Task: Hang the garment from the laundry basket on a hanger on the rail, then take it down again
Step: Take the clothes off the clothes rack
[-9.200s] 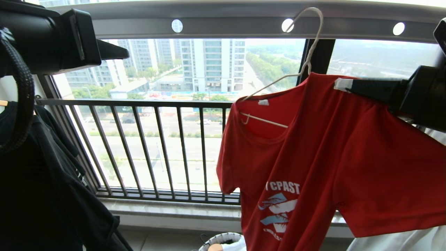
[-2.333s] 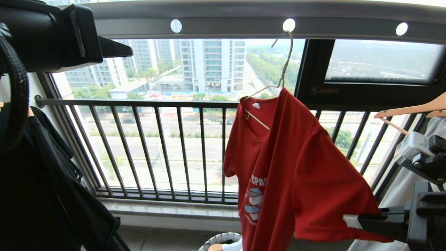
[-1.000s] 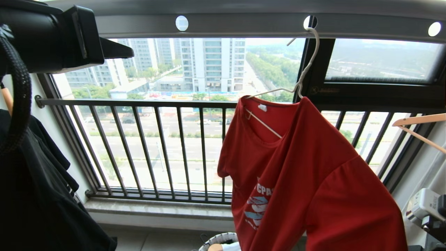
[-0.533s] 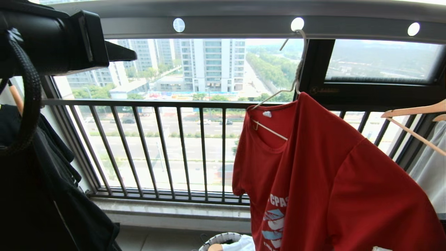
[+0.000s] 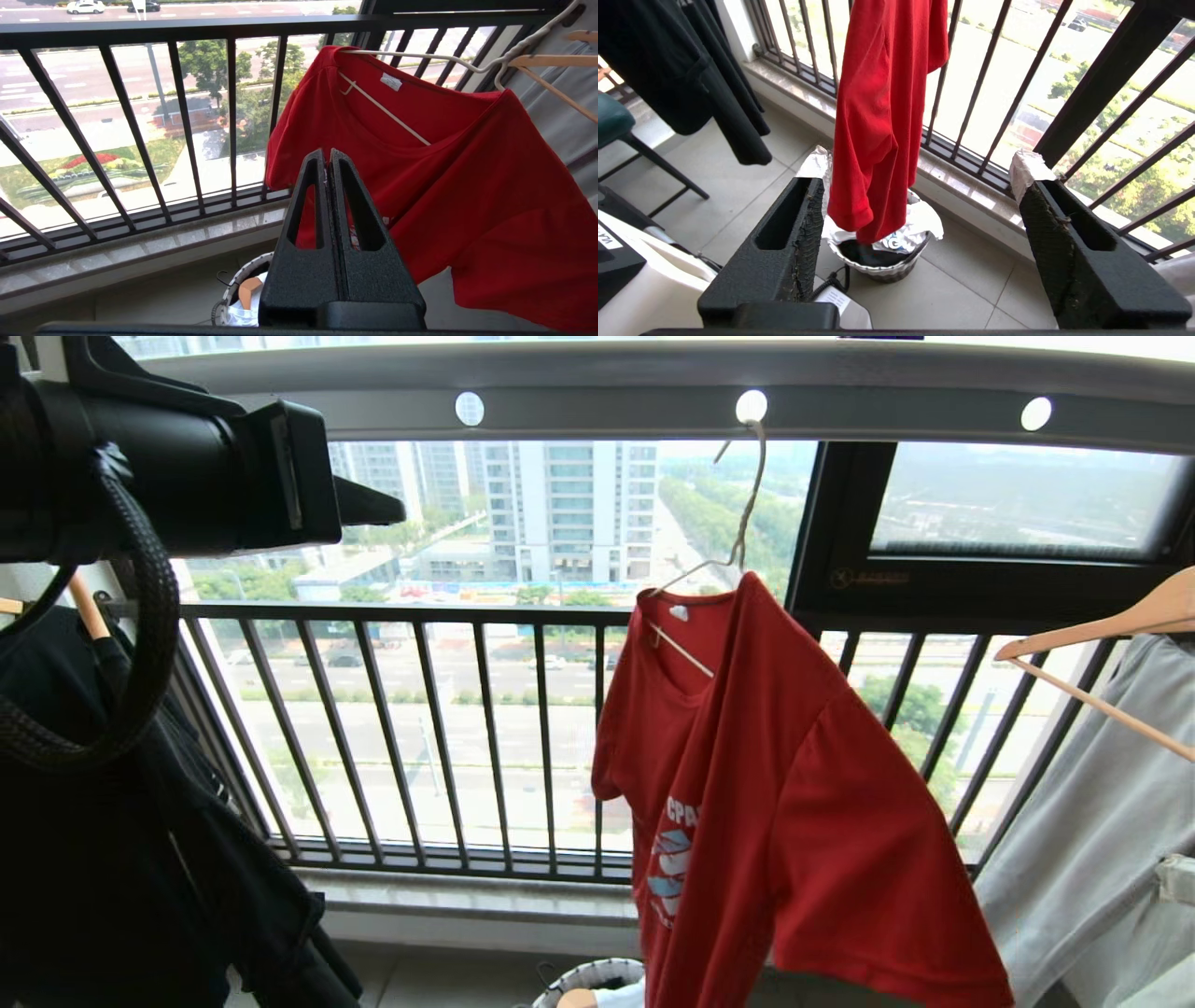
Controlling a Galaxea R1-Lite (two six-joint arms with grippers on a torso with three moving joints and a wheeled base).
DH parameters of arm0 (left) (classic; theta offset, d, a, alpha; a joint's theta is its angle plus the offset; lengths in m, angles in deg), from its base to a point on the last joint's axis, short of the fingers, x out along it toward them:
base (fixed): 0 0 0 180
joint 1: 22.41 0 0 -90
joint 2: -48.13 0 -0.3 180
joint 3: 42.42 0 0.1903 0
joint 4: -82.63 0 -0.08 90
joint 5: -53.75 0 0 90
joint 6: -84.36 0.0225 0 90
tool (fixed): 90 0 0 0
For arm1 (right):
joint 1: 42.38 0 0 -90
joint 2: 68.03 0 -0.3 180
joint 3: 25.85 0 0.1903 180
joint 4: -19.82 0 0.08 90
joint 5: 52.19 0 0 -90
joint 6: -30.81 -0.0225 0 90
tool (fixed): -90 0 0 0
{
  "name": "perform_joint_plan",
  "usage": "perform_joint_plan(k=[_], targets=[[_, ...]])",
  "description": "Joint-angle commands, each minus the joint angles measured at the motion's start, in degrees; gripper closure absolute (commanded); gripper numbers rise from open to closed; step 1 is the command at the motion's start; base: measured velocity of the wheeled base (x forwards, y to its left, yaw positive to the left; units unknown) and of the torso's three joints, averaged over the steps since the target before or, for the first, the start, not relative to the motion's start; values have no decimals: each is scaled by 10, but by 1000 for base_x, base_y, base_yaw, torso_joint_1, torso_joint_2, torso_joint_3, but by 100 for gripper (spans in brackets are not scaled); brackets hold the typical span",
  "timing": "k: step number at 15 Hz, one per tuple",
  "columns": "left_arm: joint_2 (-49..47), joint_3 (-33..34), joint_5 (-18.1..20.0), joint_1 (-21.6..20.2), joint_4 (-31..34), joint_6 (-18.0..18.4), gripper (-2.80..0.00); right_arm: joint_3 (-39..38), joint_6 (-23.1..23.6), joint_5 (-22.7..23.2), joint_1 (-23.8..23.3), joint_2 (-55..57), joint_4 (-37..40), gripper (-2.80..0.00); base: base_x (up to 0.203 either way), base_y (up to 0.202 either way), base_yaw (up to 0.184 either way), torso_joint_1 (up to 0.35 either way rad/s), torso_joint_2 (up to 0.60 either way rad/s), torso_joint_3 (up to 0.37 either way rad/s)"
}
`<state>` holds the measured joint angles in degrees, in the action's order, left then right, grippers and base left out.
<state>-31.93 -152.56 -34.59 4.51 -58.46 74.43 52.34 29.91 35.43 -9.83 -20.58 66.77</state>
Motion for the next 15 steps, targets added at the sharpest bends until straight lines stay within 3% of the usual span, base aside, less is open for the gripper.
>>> perform_joint_plan(k=[1,6,9,10,15], targets=[[-9,-1,0,2,1,-1,0,40,1,0,-1,29,3,0,0,0,0,0,0,0],[-4,-1,0,2,1,-2,0,148,2,3,3,165,0,0,0,0,0,0,0,0],[-4,-1,-1,2,1,-2,0,236,1,-3,32,250,0,0,0,0,0,0,0,0],[-5,-2,-1,2,1,-1,0,261,1,-16,43,278,-1,-280,0,0,0,0,0,0],[-3,-1,-1,2,1,-2,0,382,1,-104,105,401,-1,-280,0,0,0,0,0,0]])
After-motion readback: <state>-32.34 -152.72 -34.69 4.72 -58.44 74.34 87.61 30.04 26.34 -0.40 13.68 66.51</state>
